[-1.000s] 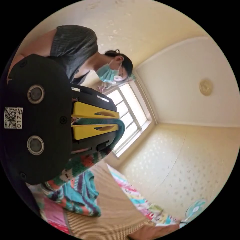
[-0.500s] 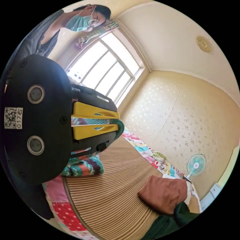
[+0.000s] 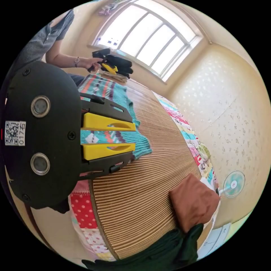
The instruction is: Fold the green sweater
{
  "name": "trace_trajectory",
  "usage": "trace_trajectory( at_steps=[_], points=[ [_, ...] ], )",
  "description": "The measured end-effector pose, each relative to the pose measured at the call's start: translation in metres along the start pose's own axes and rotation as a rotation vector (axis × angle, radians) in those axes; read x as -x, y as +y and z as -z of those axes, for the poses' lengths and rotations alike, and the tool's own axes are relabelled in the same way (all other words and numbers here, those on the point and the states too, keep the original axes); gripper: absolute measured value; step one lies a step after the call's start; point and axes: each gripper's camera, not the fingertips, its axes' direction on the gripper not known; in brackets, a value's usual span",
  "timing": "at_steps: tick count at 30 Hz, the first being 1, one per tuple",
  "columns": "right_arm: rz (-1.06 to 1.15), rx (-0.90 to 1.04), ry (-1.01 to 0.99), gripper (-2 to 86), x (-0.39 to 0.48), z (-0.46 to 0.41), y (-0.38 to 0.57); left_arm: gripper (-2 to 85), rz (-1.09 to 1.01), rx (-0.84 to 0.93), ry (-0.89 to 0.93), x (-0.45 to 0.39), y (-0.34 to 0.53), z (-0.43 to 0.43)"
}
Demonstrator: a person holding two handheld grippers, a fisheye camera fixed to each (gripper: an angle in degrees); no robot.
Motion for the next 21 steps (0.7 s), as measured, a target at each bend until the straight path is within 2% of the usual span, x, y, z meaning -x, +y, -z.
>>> trace_trajectory(
  at_steps=[1, 2, 4, 8, 17, 21],
  points=[
    [0.052, 0.071, 0.062, 3.8, 0.015, -0.020, 0.007, 11.7, -0.033, 0.128, -0.097, -0.015, 0.003, -0.025],
    [0.098, 0.165, 0.125, 2.9, 0.026, -0.049, 0.012, 12.1, -0.066, 0.181, -0.196, -0.028, 0.009, -0.049],
    [0.130, 0.280, 0.213, 1.6, 0.035, -0.093, 0.016, 12.5, -0.099, 0.164, -0.325, -0.046, 0.017, -0.078],
    [0.160, 0.320, 0.246, 0.6, 0.049, -0.131, -0.005, 11.4, -0.198, 0.165, -0.515, -0.078, 0.000, -0.121],
    [0.131, 0.317, 0.169, 0.3, 0.046, -0.223, -0.069, 9.8, -0.220, 0.158, -0.572, -0.065, -0.091, -0.193],
    [0.189, 0.296, 0.226, 0.2, 0.062, -0.260, -0.090, 9.7, -0.220, 0.138, -0.591, -0.054, -0.126, -0.211]
  ],
)
